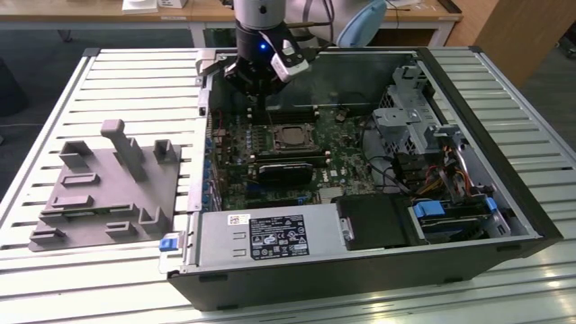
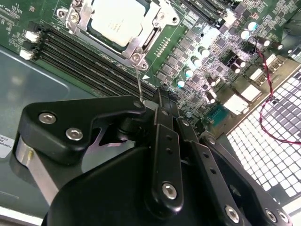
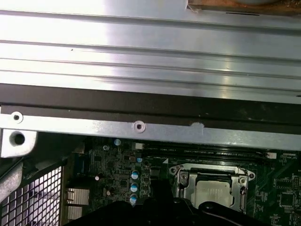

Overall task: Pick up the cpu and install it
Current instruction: 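Install the first cpu locking lever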

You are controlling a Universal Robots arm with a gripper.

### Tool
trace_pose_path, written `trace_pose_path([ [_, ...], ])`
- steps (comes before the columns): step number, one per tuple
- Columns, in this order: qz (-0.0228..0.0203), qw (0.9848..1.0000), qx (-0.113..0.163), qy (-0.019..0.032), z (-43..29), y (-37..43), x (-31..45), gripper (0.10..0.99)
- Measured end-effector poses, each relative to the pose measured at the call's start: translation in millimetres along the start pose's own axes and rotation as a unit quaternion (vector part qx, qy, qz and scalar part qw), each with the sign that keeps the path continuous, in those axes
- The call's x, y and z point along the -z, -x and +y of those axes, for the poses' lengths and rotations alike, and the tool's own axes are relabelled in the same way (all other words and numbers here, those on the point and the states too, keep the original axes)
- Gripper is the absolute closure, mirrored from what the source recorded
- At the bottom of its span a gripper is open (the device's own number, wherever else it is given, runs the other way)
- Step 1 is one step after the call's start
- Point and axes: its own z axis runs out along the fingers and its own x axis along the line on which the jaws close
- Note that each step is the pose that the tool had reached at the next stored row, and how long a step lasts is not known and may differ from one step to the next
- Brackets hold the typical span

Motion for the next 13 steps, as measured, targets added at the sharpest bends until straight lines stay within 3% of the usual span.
trace_pose_path([
  [13,0.0,1.0,0.0,0.0,-0.3,6.8,0.0,0.98],
])
